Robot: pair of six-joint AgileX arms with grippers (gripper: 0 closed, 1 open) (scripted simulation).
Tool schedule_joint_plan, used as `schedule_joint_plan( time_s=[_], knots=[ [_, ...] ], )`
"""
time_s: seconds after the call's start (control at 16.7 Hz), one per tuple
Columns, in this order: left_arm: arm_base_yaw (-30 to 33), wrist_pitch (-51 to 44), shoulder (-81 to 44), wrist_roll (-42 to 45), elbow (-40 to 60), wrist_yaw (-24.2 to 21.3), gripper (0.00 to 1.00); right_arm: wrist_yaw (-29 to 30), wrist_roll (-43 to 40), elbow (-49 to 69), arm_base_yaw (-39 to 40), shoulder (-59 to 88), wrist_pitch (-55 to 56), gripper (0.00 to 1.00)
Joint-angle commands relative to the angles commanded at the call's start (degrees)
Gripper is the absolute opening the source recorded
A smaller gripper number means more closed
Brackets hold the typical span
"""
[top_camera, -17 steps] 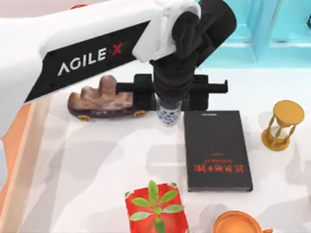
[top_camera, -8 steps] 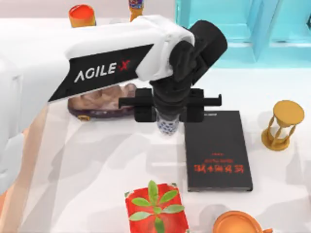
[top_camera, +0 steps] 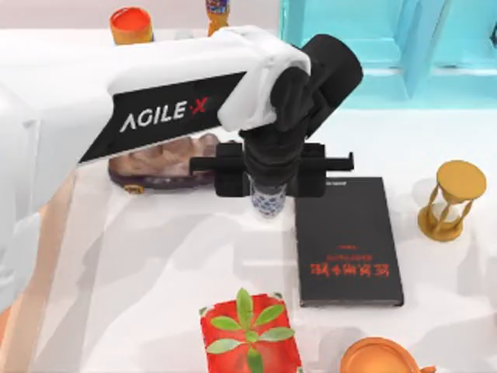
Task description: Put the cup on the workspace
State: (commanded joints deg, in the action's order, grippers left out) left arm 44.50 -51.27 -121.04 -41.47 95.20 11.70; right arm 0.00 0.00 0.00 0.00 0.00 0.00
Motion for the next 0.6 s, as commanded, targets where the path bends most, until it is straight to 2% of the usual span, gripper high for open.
schedule_joint_plan(
  time_s=[0.54,0.6],
  knots=[
    [0.0,0.0,0.0,0.0,0.0,0.0,0.98,0.0,0.0,0.0,0.0,0.0,0.0,1.0],
    [0.0,0.0,0.0,0.0,0.0,0.0,1.0,0.0,0.0,0.0,0.0,0.0,0.0,1.0]
  ],
)
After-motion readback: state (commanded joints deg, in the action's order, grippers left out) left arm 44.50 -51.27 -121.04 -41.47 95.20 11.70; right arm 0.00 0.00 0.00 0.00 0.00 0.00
